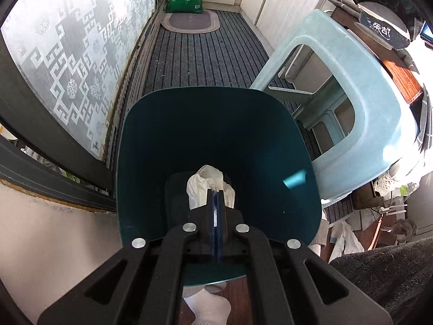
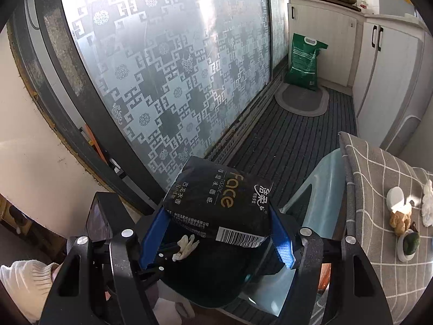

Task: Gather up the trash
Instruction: 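Carry the tissue and black pack over the green bin with both tools, then open the left tool then the right tool, dropping both items into the bin, then move the right tool back to the table toward the wet-wipe pack, then grasp the blue-white wet-wipe pack with the right tool while the left tool grasps the green scrap, then carry the wet-wipe pack and green scrap over the bin with both tools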

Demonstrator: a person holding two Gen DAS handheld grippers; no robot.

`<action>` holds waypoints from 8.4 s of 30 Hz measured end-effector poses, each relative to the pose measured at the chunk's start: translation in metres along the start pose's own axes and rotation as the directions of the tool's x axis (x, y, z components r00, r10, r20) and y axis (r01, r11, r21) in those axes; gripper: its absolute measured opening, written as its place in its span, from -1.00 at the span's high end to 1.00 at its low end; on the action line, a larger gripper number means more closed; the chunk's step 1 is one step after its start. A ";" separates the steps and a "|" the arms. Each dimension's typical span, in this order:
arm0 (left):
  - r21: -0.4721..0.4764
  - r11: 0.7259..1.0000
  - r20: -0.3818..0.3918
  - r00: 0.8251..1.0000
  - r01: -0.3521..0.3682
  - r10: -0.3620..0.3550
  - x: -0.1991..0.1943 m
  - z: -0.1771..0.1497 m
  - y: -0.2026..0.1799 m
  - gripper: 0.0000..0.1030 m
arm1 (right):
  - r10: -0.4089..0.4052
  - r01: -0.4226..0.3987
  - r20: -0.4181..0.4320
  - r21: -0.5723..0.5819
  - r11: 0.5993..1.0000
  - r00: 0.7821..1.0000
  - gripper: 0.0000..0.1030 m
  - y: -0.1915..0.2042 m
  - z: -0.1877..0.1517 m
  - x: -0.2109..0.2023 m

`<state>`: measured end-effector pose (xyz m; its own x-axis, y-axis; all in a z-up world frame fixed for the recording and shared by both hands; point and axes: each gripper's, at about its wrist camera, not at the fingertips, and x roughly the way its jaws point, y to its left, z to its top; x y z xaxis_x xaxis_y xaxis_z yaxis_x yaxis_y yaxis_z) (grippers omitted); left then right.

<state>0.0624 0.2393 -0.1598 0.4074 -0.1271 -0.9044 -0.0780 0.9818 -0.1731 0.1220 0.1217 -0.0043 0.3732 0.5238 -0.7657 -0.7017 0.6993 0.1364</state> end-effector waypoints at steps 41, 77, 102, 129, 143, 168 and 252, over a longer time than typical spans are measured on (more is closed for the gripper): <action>-0.014 1.000 0.496 0.868 -0.015 0.020 -0.181 0.035 -0.032 0.75 | 0.021 -0.039 -0.283 -0.058 0.998 0.959 -0.37 0.008 -0.067 0.125; 0.018 1.000 0.659 0.752 0.002 -0.013 -0.246 0.046 -0.084 0.46 | 0.008 0.001 0.055 -0.152 0.988 0.998 0.06 0.000 -0.031 -0.013; 0.146 0.981 0.509 0.840 0.131 -0.188 -0.148 0.086 -0.211 0.47 | -0.356 0.349 0.161 0.072 0.935 0.921 0.06 -0.207 -0.086 -0.138; 0.182 0.981 0.413 0.899 0.074 -0.144 -0.040 0.116 -0.305 0.47 | -0.351 0.335 0.146 0.125 0.934 0.925 0.06 -0.274 -0.144 -0.158; 0.145 0.989 0.408 0.909 0.032 -0.090 -0.029 0.122 -0.306 0.41 | -0.331 0.318 0.160 0.100 0.943 0.930 0.06 -0.283 -0.150 -0.159; 0.154 0.984 0.469 0.869 0.093 -0.156 -0.065 0.121 -0.293 0.56 | -0.389 0.390 0.141 0.025 0.921 0.910 -0.45 -0.280 -0.125 -0.118; -0.031 0.998 0.162 0.985 -0.061 0.065 -0.041 0.023 -0.011 0.47 | -0.003 -0.008 -0.092 -0.124 0.992 0.996 0.12 -0.006 0.007 0.018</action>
<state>0.0675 0.2374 -0.1115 0.5433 -0.0381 -0.8387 -0.1310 0.9829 -0.1296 0.1372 0.1302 -0.0144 0.3179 0.4747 -0.8207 -0.7744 0.6294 0.0641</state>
